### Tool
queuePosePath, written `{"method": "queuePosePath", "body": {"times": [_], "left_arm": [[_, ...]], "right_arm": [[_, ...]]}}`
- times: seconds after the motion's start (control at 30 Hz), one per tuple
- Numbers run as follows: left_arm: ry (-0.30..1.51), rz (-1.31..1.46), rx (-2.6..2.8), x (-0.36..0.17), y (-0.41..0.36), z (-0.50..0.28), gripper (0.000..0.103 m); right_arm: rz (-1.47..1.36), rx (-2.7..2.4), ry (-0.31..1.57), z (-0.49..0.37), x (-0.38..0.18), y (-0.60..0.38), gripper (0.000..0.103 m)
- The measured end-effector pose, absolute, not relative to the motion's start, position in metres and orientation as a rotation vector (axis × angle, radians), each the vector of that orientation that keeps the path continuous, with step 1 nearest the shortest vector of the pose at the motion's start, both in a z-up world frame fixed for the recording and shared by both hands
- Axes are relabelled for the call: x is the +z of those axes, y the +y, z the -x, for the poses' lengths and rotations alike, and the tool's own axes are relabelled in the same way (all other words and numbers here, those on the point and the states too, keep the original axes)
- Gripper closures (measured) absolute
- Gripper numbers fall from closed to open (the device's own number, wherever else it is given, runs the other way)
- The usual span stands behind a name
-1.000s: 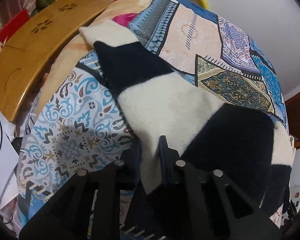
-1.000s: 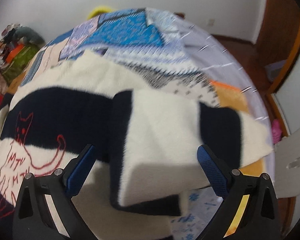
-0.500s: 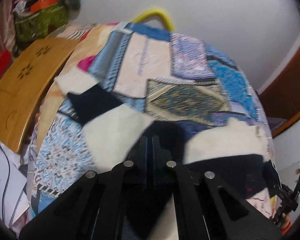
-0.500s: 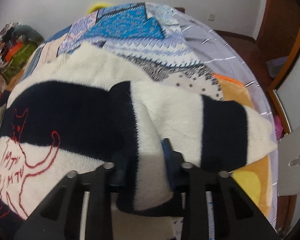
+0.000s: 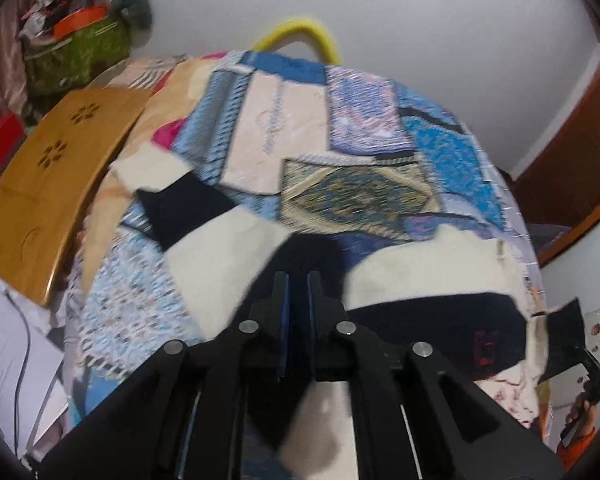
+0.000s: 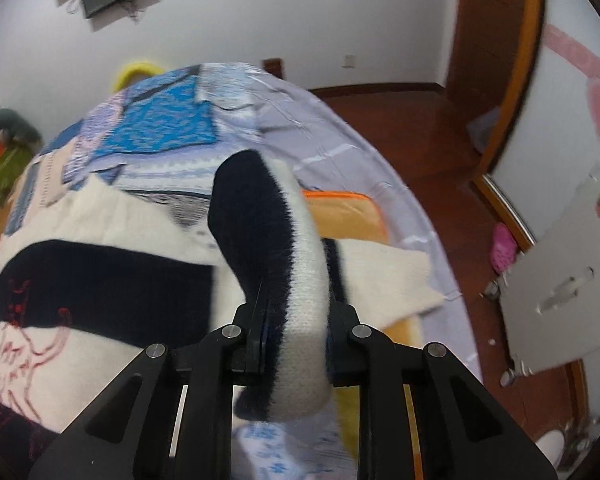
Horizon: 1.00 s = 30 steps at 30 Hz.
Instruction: Fold small clothes
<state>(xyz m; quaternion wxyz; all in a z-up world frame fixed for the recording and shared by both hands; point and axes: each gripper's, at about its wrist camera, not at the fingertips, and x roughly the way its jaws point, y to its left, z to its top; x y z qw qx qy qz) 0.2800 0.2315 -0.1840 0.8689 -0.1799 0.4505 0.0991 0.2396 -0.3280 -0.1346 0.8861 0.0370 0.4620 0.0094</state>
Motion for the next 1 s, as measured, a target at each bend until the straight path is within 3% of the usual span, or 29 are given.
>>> {"method": "queuePosePath", "body": {"times": [0.13, 0.27, 0.53, 0.7, 0.77, 0.9, 0.97, 1.0], "left_arm": [[0.998, 0.416, 0.274, -0.206, 0.26, -0.269, 0.075], [1.036, 0.476, 0.308, -0.228, 0.282, -0.263, 0.066], [1.085, 0.621, 0.329, -0.269, 0.307, -0.278, 0.066], [1.107, 0.684, 0.341, -0.288, 0.318, -0.295, 0.066], [1.113, 0.687, 0.347, -0.294, 0.321, -0.301, 0.066], [1.089, 0.677, 0.347, -0.294, 0.322, -0.308, 0.066], [1.085, 0.648, 0.352, -0.293, 0.321, -0.312, 0.078], [1.088, 0.619, 0.351, -0.292, 0.32, -0.314, 0.092]], "right_arm": [[-0.077, -0.039, 0.993, -0.238, -0.147, -0.344, 0.085], [-0.102, -0.051, 1.023, -0.23, -0.154, -0.355, 0.081], [-0.129, -0.111, 0.993, -0.205, -0.134, -0.37, 0.043], [-0.125, -0.119, 0.945, -0.199, -0.116, -0.368, 0.038], [-0.128, -0.105, 0.934, -0.2, -0.111, -0.364, 0.029], [-0.11, -0.058, 0.922, -0.201, -0.107, -0.348, 0.029], [-0.097, -0.027, 0.924, -0.201, -0.105, -0.337, 0.029], [-0.094, -0.005, 0.926, -0.202, -0.105, -0.331, 0.029]]}}
